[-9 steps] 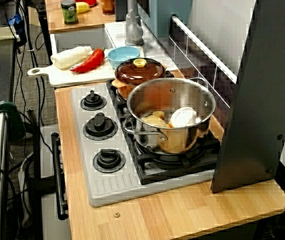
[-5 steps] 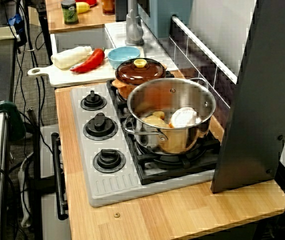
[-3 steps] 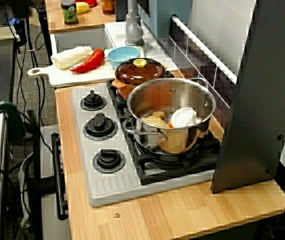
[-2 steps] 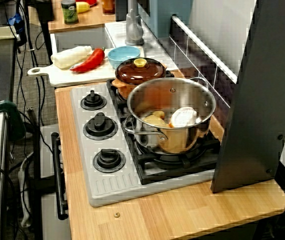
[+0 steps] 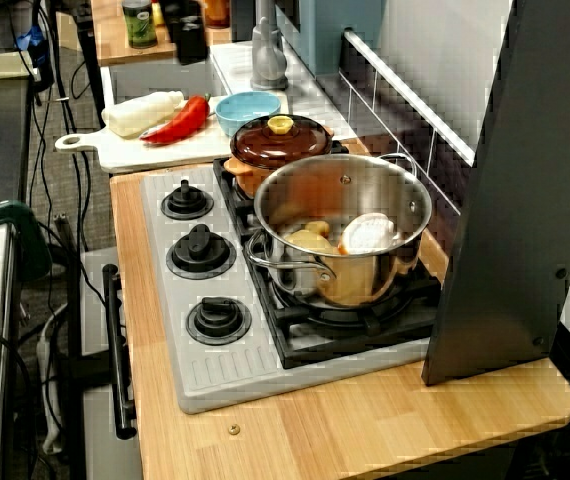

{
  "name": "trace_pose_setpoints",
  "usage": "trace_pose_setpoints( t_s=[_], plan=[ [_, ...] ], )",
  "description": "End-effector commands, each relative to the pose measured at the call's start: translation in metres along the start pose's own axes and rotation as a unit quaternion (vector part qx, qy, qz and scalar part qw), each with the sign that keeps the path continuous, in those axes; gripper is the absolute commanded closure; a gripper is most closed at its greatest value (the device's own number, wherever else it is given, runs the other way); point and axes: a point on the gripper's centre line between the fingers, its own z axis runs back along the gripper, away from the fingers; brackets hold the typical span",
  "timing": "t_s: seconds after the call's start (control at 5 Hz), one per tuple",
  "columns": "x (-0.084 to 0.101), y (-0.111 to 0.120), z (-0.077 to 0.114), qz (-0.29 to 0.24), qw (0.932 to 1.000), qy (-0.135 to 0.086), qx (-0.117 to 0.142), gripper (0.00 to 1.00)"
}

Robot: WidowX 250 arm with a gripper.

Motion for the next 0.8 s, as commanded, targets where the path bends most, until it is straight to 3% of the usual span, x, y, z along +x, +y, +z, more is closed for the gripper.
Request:
trace_pose_setpoints(
  t_s=[0.0,0.2,0.6],
  plan=[
    [0.039,0.065,-0.01,-0.005,0.998,-0.053,0.035,0.0],
    [0.038,0.083,-0.011,-0.009,0.997,-0.075,0.018,0.0],
    [0.031,0.09,-0.023,-0.018,0.9963,-0.083,0.011,0.0]
  ],
)
